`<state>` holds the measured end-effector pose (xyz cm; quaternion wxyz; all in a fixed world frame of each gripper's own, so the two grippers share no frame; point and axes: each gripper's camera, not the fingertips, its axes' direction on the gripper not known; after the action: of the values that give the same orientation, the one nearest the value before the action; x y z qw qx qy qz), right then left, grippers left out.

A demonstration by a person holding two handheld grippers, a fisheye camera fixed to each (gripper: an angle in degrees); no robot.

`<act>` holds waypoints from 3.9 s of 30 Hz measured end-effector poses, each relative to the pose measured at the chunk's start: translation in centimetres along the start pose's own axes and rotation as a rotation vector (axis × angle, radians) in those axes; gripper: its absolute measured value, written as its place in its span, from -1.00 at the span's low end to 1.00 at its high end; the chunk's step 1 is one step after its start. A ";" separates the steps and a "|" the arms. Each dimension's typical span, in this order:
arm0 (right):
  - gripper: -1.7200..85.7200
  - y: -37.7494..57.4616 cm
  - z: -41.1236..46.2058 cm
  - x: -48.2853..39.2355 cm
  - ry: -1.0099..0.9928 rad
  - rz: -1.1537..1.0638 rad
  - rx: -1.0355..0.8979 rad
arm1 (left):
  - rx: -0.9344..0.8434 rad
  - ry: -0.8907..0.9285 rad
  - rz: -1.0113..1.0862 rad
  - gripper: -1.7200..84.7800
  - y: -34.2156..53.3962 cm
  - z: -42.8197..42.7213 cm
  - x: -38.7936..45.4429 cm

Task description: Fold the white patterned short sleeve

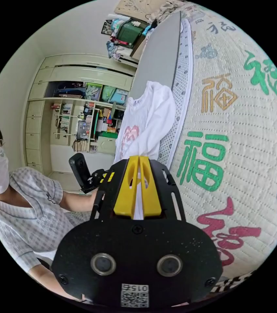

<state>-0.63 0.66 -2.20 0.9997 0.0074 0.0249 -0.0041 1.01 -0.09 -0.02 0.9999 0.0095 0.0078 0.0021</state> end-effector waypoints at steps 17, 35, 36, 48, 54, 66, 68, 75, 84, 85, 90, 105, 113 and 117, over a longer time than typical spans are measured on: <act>-0.95 -1.5 -9.1 -4.9 0.765 0.077 -0.220 | 0.060 0.085 -0.013 -0.96 -3.9 4.7 6.0; -0.84 32.7 -2.2 -22.3 0.441 0.329 -0.166 | -0.258 -0.047 0.029 -0.96 8.8 -12.1 -8.9; -0.84 35.4 -1.5 -22.4 0.412 0.392 -0.182 | -0.301 0.017 0.084 -0.95 9.5 -11.6 -7.6; -0.92 44.2 -2.0 -29.3 0.287 0.444 -0.220 | -0.616 0.342 0.296 -0.83 16.3 -5.7 0.2; -0.96 46.6 -6.5 -33.3 0.343 0.528 -0.137 | -0.539 0.283 0.288 -0.83 13.6 -9.0 -3.8; -0.95 44.4 -12.5 -41.8 0.431 0.638 -0.170 | -0.395 0.073 -0.095 -0.84 15.8 -20.1 -21.6; -0.95 43.1 -13.2 -44.2 0.453 0.629 -0.185 | -0.351 0.049 -0.209 -0.84 17.4 -23.1 -25.7; -0.95 29.9 -10.9 -55.0 0.480 0.465 -0.233 | -0.065 -0.085 -0.631 -0.84 25.2 -37.0 -42.6; -0.89 2.7 5.9 -74.9 0.366 -0.157 -0.360 | 0.266 0.062 -0.796 -0.81 27.4 -46.6 -61.7; -0.88 1.1 7.1 -76.3 0.362 -0.185 -0.354 | 0.269 0.101 -0.803 -0.80 26.8 -46.6 -64.1; -0.77 -10.9 17.4 -86.7 0.520 -0.406 -0.229 | 0.250 0.252 -0.878 -0.79 25.3 -45.0 -72.2; -0.92 -19.9 18.5 -87.6 0.734 -0.241 -0.281 | 0.196 0.520 -0.781 -0.77 26.7 -44.7 -81.4; -0.94 -19.4 12.7 -84.0 0.632 -0.092 -0.229 | 0.156 0.514 -0.760 -0.76 27.2 -44.1 -79.9; -0.95 -19.8 12.4 -83.4 0.623 -0.115 -0.244 | 0.213 0.512 -0.804 -0.79 27.4 -43.5 -79.8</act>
<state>-83.50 -18.70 14.06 0.9357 -0.1128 0.3297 -0.0550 -79.62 27.75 -41.73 0.8810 0.1073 0.2569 -0.3826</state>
